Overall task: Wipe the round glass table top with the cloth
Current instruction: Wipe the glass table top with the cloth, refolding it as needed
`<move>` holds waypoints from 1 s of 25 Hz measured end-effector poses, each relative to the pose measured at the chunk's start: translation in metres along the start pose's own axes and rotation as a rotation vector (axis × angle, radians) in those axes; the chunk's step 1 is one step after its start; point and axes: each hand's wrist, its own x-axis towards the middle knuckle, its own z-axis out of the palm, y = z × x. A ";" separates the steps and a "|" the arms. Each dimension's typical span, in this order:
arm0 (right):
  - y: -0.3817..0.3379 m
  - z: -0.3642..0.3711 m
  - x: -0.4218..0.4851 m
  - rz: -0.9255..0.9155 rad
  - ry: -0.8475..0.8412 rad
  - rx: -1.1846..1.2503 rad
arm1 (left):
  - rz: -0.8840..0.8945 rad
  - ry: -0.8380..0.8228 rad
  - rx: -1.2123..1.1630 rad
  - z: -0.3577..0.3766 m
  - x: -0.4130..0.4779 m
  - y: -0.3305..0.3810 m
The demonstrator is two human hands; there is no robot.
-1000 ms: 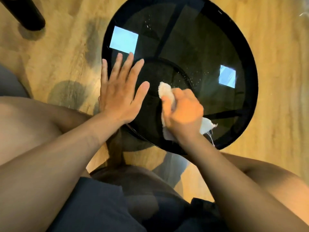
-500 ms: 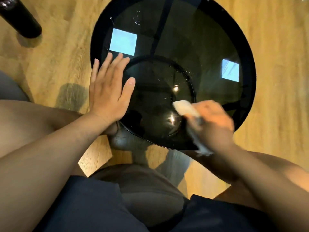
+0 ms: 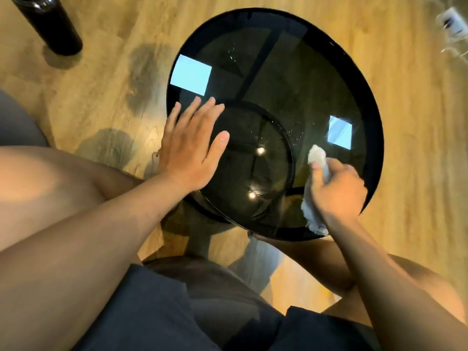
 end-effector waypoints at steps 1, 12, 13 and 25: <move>-0.017 0.000 -0.013 -0.033 -0.022 0.012 | 0.001 -0.001 -0.003 -0.001 0.000 0.000; -0.092 0.025 -0.070 -0.690 -0.104 0.276 | 0.016 -0.035 -0.006 -0.005 0.000 0.003; -0.065 0.024 -0.071 -0.727 -0.059 0.218 | 0.013 -0.050 0.009 -0.004 0.001 0.003; 0.058 -0.003 0.028 0.135 -0.007 -0.037 | 0.030 -0.039 0.025 -0.002 0.002 -0.003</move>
